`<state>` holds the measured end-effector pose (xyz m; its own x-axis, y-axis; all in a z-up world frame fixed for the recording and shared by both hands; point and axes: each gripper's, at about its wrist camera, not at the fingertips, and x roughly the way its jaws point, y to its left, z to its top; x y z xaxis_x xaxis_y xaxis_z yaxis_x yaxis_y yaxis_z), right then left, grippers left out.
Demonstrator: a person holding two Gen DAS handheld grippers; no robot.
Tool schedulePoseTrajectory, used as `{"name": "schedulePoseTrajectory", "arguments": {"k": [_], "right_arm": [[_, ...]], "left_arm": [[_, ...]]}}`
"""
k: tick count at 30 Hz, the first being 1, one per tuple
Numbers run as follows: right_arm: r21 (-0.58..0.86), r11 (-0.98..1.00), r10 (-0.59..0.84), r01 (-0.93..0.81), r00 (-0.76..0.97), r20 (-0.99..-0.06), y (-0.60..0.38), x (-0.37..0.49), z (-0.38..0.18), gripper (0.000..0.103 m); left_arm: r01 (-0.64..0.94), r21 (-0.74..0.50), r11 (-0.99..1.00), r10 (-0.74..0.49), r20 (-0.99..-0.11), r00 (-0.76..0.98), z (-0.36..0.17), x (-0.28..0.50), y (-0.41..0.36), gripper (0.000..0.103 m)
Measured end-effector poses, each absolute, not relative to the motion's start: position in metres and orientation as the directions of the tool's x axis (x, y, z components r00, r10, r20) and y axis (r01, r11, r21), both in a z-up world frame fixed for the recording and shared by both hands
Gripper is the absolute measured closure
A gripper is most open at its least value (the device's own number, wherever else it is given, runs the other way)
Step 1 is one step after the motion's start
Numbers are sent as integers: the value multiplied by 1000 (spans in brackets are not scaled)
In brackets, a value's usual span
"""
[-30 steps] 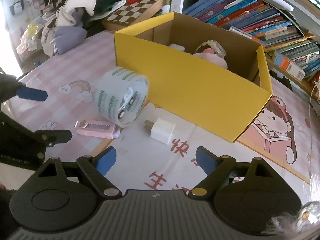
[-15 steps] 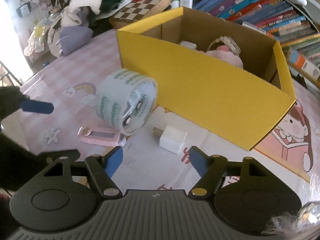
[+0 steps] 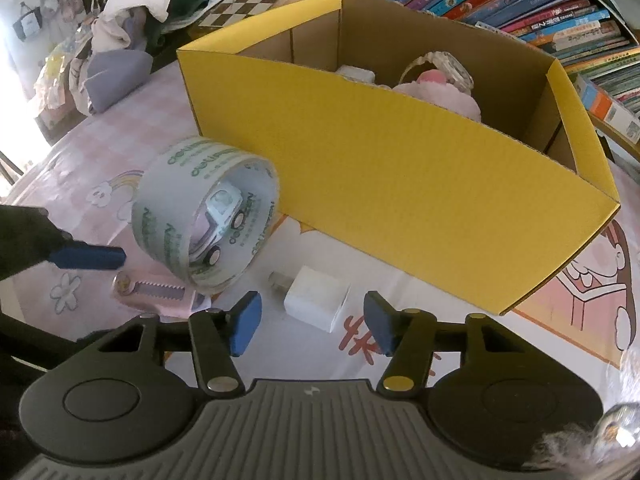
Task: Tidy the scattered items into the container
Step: 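Grasp the pink comb with the left tool while the right tool grasps the white plug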
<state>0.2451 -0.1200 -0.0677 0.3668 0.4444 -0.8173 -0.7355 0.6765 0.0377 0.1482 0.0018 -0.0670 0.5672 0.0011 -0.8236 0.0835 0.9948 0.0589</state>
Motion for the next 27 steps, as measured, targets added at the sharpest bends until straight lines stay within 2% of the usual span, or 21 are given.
{"name": "schedulePoseTrajectory", "arguments": {"k": [2, 7, 9, 11, 16, 24, 27], "right_arm": [[47, 679, 445, -733, 360, -820, -120, 247, -69, 53], [71, 685, 451, -725, 344, -824, -123, 251, -70, 62], [83, 687, 452, -722, 336, -826, -124, 251, -71, 70], [92, 689, 454, -719, 329, -828, -125, 251, -71, 73], [102, 695, 458, -711, 329, -826, -131, 247, -69, 74], [87, 690, 452, -718, 334, -827, -133, 244, -70, 73], [68, 683, 450, -728, 346, -823, -130, 243, -71, 72]], "left_arm": [[80, 48, 996, -5, -826, 563, -68, 147, 2, 53], [79, 15, 997, -31, -830, 557, -67, 143, 3, 68], [91, 10, 996, -42, -831, 554, -65, 140, 2, 74], [104, -1, 995, -58, -835, 547, -64, 137, 1, 77], [143, -5, 990, -83, -835, 544, -61, 130, -6, 78], [117, -9, 993, -72, -831, 551, -63, 141, -8, 75], [117, -14, 993, -77, -828, 555, -63, 144, -9, 78]]}}
